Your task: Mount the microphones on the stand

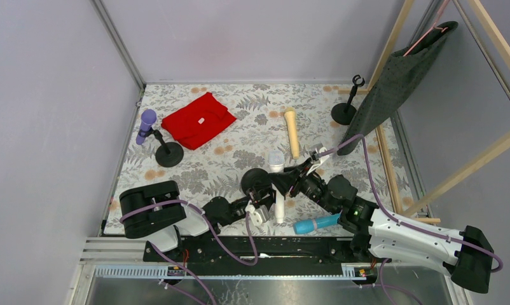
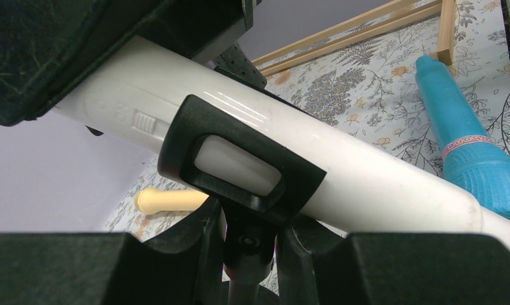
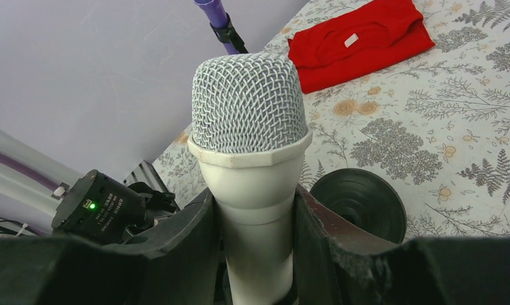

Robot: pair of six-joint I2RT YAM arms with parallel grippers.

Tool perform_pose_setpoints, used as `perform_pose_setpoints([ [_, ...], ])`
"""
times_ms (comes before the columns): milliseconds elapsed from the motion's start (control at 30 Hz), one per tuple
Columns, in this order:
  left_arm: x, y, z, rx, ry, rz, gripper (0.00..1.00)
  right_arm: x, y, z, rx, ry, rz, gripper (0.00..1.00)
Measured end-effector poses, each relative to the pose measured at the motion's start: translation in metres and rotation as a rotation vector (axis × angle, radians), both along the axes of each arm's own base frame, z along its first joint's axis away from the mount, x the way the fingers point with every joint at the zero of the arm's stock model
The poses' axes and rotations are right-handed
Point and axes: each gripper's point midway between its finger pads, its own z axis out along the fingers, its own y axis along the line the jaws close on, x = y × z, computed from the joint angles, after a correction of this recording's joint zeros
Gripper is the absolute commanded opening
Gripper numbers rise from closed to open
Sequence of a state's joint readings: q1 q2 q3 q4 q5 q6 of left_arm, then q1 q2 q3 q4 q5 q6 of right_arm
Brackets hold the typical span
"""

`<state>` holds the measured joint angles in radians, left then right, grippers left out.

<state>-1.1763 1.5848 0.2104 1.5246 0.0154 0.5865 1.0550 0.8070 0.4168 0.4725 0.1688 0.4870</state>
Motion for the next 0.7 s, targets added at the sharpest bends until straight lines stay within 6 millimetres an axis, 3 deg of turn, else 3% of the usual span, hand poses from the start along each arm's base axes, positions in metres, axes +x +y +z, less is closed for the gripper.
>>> perform_pose_setpoints([
  [700,0.0041,0.0012,0.0007,-0.011,0.017,0.025,0.00,-0.0003,0.0002,-0.0067,-0.010,0.017,-0.007,0.02],
])
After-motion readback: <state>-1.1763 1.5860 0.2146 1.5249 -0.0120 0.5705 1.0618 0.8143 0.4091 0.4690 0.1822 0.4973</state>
